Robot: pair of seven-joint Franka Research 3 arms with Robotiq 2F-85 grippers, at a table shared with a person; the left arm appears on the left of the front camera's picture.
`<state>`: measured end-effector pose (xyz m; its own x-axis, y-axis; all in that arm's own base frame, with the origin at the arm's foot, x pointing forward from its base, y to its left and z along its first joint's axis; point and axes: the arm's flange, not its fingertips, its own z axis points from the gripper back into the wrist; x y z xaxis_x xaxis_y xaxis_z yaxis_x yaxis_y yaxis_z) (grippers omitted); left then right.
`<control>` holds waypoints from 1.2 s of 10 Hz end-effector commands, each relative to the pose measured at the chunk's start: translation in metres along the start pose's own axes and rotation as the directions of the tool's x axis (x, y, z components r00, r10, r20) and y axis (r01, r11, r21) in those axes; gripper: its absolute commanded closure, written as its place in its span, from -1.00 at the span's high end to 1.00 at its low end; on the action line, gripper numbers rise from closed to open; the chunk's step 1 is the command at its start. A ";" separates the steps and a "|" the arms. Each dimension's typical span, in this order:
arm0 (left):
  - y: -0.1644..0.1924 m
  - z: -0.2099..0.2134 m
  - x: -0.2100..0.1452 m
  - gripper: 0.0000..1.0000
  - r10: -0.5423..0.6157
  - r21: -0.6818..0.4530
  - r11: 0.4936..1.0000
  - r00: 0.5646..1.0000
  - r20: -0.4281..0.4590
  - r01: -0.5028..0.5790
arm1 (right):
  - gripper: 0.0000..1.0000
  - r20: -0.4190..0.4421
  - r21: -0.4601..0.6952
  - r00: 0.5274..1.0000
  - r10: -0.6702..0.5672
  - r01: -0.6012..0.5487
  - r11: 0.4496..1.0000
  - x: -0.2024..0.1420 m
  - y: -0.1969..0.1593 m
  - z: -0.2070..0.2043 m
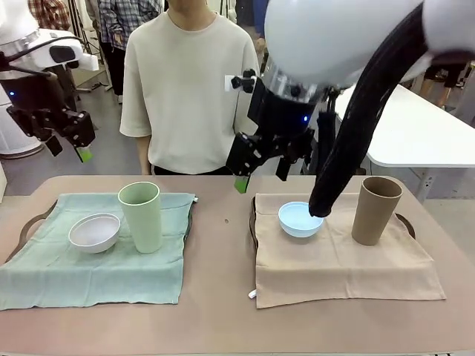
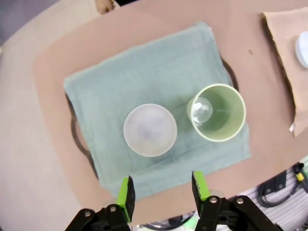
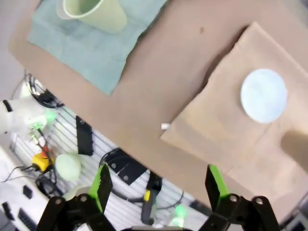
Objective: Set up a tray with a mat and arrange the tableware.
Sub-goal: Place the Picnic Bowl and Reusable plastic cup back onto the Handle tray in front of the human's position.
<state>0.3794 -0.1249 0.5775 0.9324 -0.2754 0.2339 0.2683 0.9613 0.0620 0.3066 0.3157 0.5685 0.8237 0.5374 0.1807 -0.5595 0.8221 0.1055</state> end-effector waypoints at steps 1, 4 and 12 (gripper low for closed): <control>-0.003 0.003 0.005 0.27 0.032 0.033 0.999 0.999 -0.017 -0.031 | 1.00 0.008 -0.019 1.000 -0.008 0.008 1.000 0.010 0.010 0.010; 0.000 0.000 0.000 0.27 0.000 0.000 1.000 1.000 0.000 0.000 | 1.00 0.000 0.000 1.000 0.000 0.000 1.000 0.000 0.000 0.000; 0.000 0.000 0.000 0.27 0.000 0.000 1.000 1.000 0.000 0.000 | 1.00 0.000 0.000 1.000 0.000 0.000 1.000 0.000 0.000 0.000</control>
<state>0.3808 -0.1262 0.5797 0.9365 -0.2644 0.2304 0.2569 0.9644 0.0627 0.3052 0.3183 0.5732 0.8328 0.5287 0.1641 -0.5476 0.8303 0.1039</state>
